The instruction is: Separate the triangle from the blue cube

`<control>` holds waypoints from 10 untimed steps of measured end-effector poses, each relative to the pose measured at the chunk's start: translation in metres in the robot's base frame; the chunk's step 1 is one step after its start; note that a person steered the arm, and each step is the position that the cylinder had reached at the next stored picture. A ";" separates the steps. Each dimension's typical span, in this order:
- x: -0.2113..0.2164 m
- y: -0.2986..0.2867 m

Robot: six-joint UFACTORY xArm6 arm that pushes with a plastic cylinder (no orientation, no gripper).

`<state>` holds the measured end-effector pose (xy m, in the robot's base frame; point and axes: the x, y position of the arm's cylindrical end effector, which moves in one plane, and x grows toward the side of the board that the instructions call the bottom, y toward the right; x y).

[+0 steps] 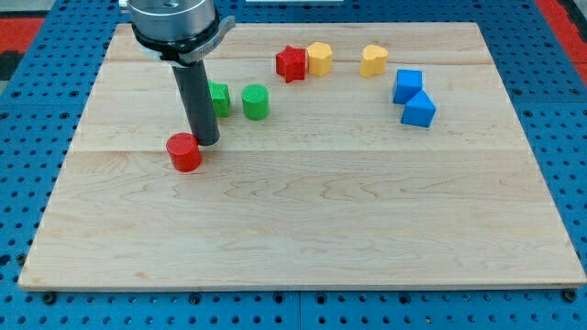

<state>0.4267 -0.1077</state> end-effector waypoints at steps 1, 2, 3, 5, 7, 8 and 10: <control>0.023 0.138; 0.035 0.289; 0.012 0.341; -0.050 0.294; -0.046 0.243; -0.045 0.243; -0.044 0.243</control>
<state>0.3825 0.1354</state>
